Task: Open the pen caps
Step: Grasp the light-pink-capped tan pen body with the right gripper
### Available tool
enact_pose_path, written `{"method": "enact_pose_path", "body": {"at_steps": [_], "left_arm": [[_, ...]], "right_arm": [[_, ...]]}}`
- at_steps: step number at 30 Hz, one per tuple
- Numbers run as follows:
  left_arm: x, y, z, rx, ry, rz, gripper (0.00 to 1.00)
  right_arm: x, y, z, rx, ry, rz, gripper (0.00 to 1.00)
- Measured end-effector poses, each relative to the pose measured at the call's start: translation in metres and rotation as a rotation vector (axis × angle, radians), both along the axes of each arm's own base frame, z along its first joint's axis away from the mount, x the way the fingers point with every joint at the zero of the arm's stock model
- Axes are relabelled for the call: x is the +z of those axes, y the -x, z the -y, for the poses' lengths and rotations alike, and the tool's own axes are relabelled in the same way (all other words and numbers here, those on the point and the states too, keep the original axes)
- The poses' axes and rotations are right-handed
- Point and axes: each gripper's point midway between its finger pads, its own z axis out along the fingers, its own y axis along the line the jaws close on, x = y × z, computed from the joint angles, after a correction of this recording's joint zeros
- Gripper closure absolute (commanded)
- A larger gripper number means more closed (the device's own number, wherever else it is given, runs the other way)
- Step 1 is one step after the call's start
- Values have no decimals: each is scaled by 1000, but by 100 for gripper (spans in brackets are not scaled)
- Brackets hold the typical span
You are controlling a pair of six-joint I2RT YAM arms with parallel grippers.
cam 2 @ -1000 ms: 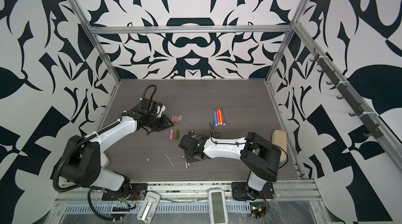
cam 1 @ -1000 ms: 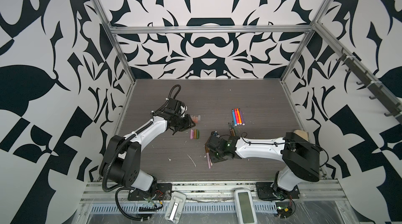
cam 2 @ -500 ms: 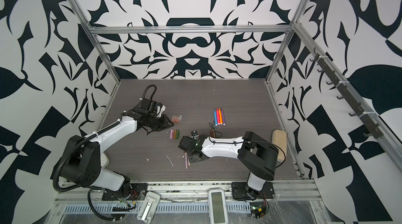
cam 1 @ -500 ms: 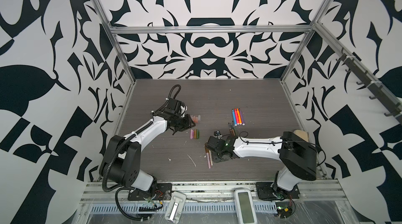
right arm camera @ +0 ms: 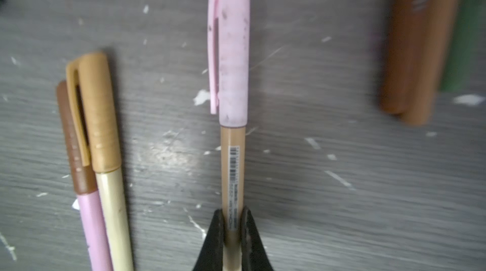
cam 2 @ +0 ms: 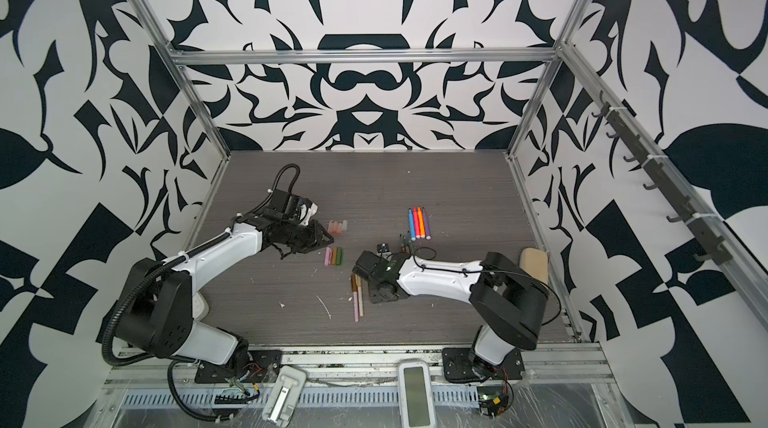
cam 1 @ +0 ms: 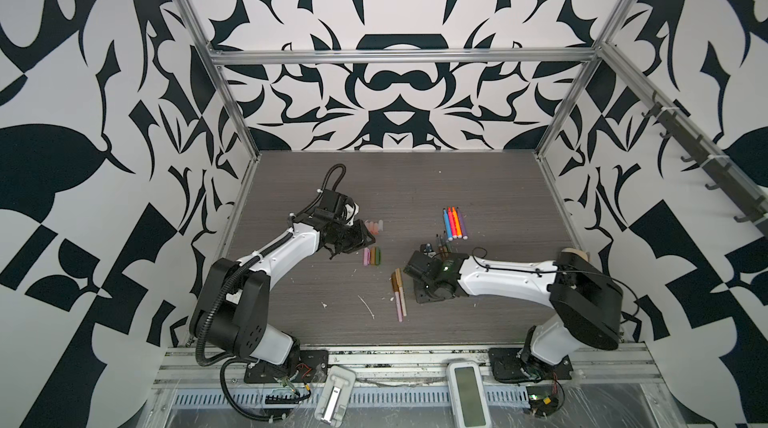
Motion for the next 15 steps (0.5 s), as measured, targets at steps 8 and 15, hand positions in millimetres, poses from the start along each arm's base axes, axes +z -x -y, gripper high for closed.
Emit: {"method": "enact_pose_path", "body": {"at_steps": [8, 15], "left_arm": [[15, 6, 19, -22, 37, 41, 66], [19, 20, 48, -77, 73, 48, 64]], "right_arm": [[38, -6, -9, 37, -248, 18, 99], [51, 1, -29, 109, -373, -13, 99]]}}
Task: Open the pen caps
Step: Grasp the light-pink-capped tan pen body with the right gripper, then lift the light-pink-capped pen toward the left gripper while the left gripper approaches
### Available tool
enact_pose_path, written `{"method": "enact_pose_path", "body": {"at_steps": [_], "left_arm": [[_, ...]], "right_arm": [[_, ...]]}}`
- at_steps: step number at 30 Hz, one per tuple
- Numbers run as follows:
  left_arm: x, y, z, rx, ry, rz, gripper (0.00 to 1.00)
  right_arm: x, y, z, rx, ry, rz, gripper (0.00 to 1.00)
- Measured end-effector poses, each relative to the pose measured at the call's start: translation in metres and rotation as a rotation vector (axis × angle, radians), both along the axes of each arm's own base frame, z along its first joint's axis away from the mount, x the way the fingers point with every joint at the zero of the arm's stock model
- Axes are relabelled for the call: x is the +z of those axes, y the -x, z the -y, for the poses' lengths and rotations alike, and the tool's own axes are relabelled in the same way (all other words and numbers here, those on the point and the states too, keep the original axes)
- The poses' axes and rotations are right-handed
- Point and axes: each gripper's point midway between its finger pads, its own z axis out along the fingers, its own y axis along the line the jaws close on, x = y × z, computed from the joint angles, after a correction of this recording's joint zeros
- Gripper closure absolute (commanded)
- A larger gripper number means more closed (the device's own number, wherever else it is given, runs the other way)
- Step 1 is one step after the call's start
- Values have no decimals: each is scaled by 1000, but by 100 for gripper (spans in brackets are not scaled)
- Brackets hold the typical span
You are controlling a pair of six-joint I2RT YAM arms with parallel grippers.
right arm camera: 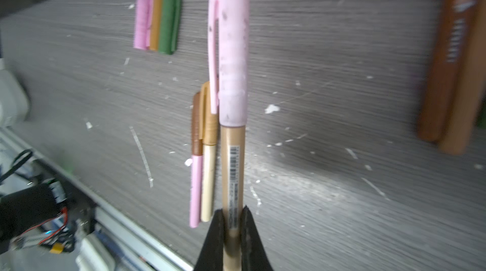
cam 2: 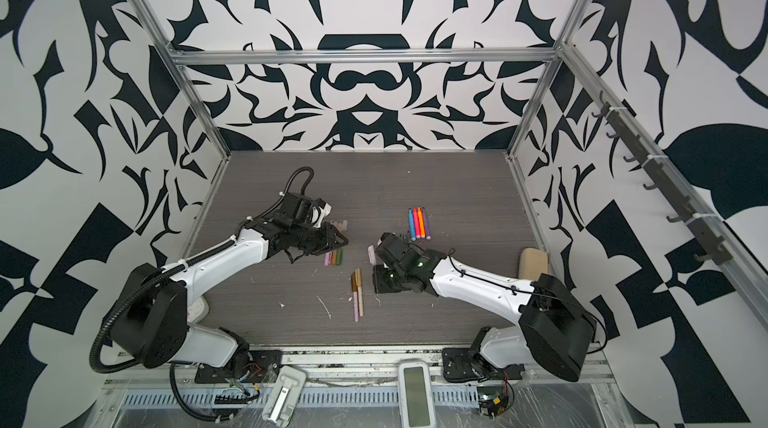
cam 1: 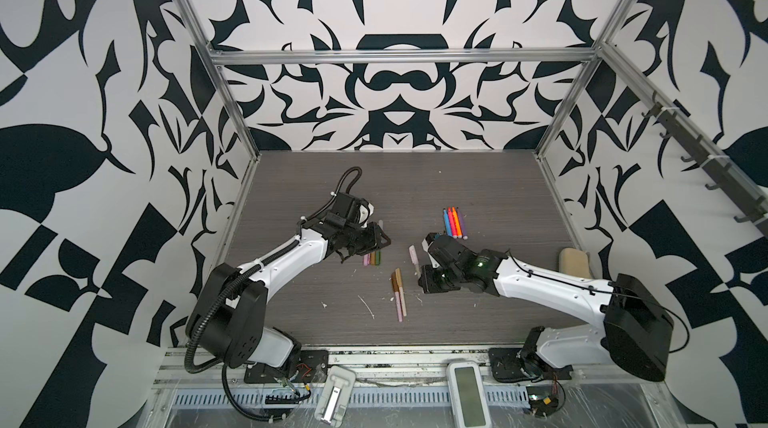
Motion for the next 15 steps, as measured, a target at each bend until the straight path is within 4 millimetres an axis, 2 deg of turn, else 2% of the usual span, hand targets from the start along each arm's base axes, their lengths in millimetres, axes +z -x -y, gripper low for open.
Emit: {"method": "enact_pose_path", "body": {"at_steps": [8, 15], "left_arm": [[-13, 10, 29, -40, 34, -53, 64], [-13, 12, 42, -47, 73, -71, 64]], "right_arm": [[7, 3, -9, 25, -54, -9, 99], [11, 3, -10, 27, -74, -6, 99]]}}
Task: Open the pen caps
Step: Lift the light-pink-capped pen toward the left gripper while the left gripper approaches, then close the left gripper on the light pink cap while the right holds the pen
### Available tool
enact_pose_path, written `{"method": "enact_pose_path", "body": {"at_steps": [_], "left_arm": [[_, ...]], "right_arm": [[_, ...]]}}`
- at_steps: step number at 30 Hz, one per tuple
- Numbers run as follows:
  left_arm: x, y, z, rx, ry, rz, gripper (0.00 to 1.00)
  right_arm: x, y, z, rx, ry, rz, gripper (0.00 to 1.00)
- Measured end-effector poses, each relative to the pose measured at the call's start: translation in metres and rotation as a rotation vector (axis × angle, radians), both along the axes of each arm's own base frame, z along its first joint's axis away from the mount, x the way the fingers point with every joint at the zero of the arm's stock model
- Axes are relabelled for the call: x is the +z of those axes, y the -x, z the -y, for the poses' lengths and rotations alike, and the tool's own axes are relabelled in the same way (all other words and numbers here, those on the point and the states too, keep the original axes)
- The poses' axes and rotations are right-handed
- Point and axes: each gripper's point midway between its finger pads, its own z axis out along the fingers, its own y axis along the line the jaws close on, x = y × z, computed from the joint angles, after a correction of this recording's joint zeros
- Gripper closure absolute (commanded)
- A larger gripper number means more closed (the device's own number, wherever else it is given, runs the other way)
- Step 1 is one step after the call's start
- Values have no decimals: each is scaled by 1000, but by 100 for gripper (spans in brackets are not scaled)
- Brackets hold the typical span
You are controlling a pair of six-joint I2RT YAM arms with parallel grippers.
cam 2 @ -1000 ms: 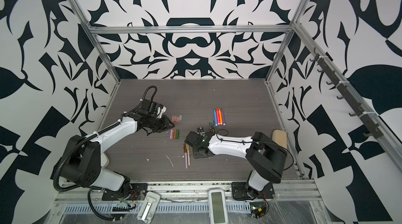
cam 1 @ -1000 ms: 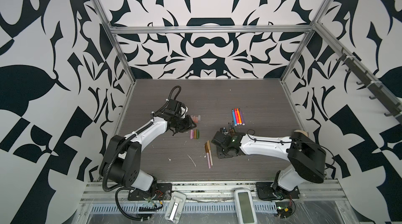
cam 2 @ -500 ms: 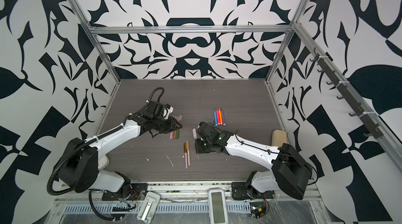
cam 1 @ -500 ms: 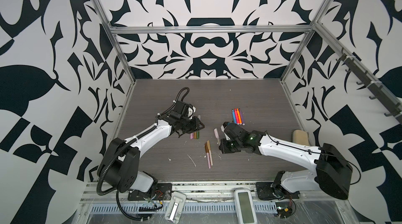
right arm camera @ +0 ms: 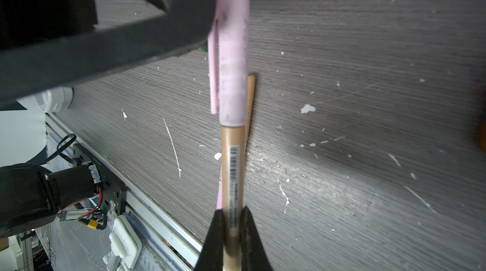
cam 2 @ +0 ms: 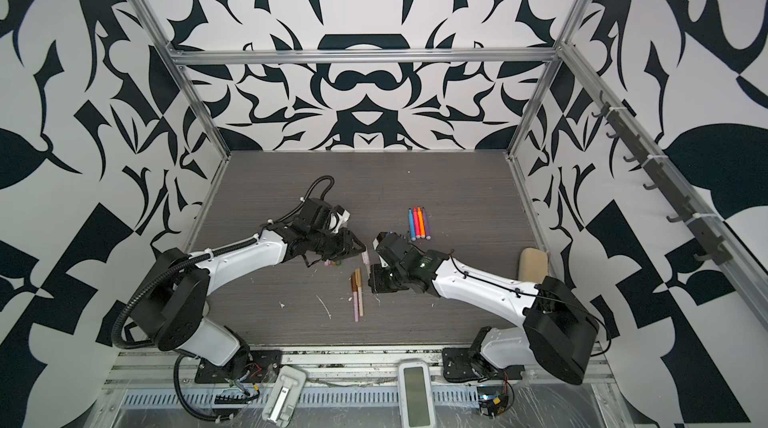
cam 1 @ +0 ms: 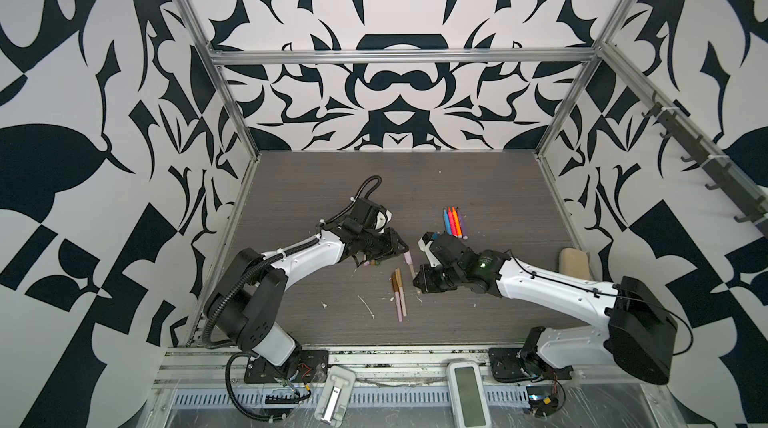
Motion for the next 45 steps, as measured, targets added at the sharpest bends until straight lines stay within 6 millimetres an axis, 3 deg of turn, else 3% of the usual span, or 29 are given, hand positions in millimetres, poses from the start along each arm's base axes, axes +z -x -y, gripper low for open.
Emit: {"method": "enact_pose_path", "body": {"at_steps": [10, 16, 21, 25, 32, 39, 41, 43, 45], "left_arm": [[-2, 3, 13, -12, 30, -13, 69], [0, 5, 18, -17, 48, -19, 100], [2, 4, 20, -17, 56, -20, 100], [2, 5, 20, -20, 58, -21, 100], [4, 4, 21, -20, 63, -14, 100], [4, 3, 22, -20, 67, -11, 100], [4, 4, 22, -19, 67, -13, 100], [4, 4, 22, -19, 67, -13, 100], [4, 4, 21, -19, 64, -16, 100]], "right_arm": [[4, -3, -3, -1, -27, 4, 99], [4, -3, -4, -2, -30, 2, 99], [4, -4, -3, -6, -32, 0, 72], [4, -7, 0, -24, -29, -2, 70], [4, -20, 7, -64, -29, -6, 72], [4, -33, 0, -67, -25, -15, 74], [4, -35, -2, -64, -23, -17, 80], [4, -36, -5, -52, -25, -14, 100], [7, -35, -8, -40, -36, -12, 100]]}}
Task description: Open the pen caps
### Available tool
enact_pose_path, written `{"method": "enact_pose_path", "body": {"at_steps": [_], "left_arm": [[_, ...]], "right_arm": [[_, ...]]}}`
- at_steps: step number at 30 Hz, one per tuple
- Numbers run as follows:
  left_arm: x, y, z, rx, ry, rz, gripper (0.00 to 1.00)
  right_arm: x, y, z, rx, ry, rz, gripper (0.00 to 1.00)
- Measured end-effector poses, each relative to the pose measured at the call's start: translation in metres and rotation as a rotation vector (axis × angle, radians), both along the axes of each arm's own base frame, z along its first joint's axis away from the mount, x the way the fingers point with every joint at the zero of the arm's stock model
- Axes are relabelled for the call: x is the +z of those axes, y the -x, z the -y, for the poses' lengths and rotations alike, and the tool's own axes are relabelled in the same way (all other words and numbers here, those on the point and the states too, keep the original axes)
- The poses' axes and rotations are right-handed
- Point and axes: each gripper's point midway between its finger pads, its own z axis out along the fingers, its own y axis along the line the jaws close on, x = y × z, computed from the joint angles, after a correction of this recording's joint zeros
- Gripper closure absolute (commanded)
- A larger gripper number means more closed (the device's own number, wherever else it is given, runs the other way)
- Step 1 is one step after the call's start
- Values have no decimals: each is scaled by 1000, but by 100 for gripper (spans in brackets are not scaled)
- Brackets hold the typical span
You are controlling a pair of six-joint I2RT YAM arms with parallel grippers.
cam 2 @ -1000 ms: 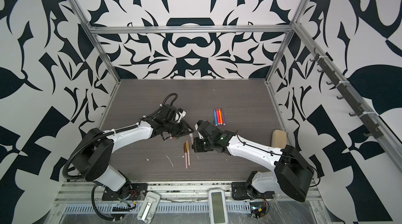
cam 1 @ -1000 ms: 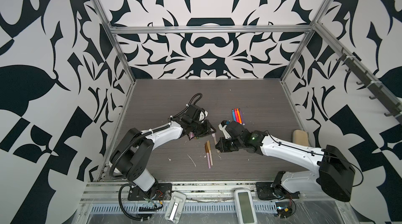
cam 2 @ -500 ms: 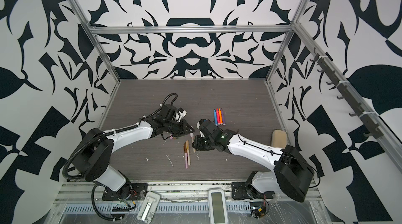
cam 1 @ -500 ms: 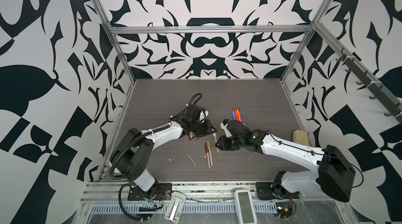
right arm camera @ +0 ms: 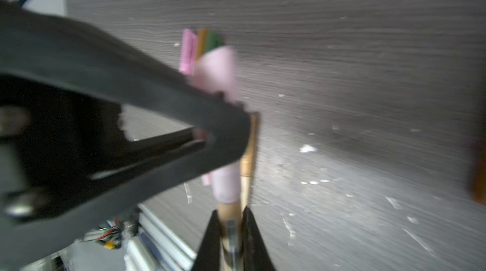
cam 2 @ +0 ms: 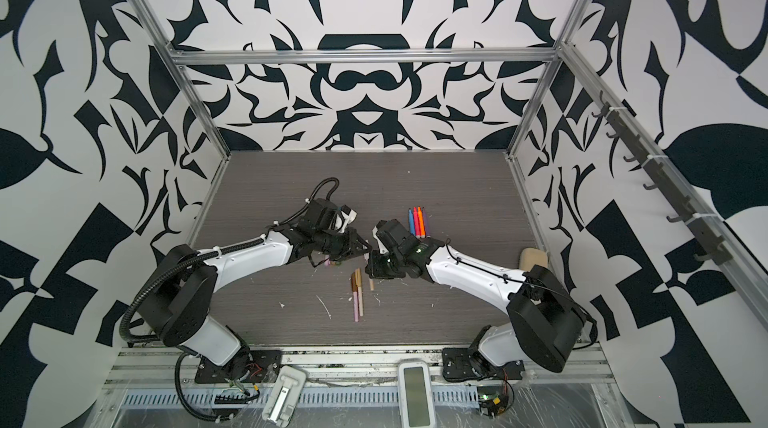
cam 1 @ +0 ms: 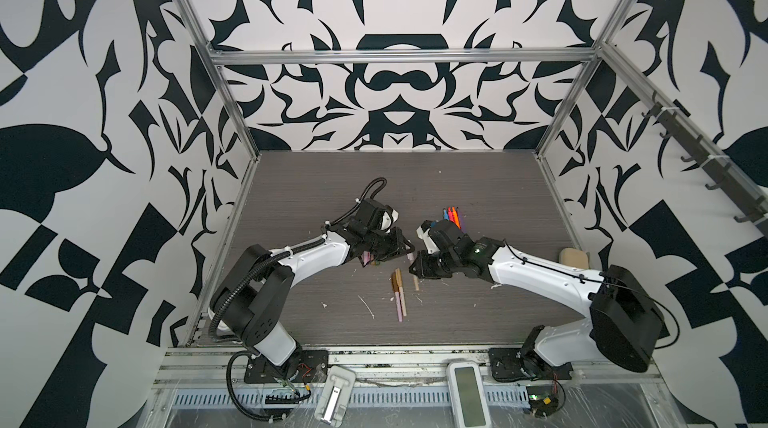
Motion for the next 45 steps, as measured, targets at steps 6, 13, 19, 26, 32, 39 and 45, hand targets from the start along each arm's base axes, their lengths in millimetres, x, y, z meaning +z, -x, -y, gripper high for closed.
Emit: {"method": "enact_pose_path", "body": {"at_steps": [6, 13, 19, 26, 32, 39, 45], "left_arm": [[5, -10, -3, -20, -32, -3, 100], [23, -22, -13, -70, -3, -96, 100], [21, -13, -12, -114, 9, -181, 100], [25, -10, -10, -129, 31, -194, 100], [29, -12, -12, -122, 26, -199, 100], [38, -118, -73, 196, -115, 63, 100], [28, -128, -84, 258, -194, 101, 100]], "right_arm": [[3, 0, 0, -17, -47, 27, 100], [21, -1, -8, -112, -173, 180, 100], [25, 9, -2, -173, -196, 218, 100], [30, 12, 2, -181, -194, 224, 100], [34, 12, 1, -186, -213, 232, 100], [-8, 64, 27, -100, -109, 71, 100], [-18, 73, 37, -101, -73, 32, 100]]}}
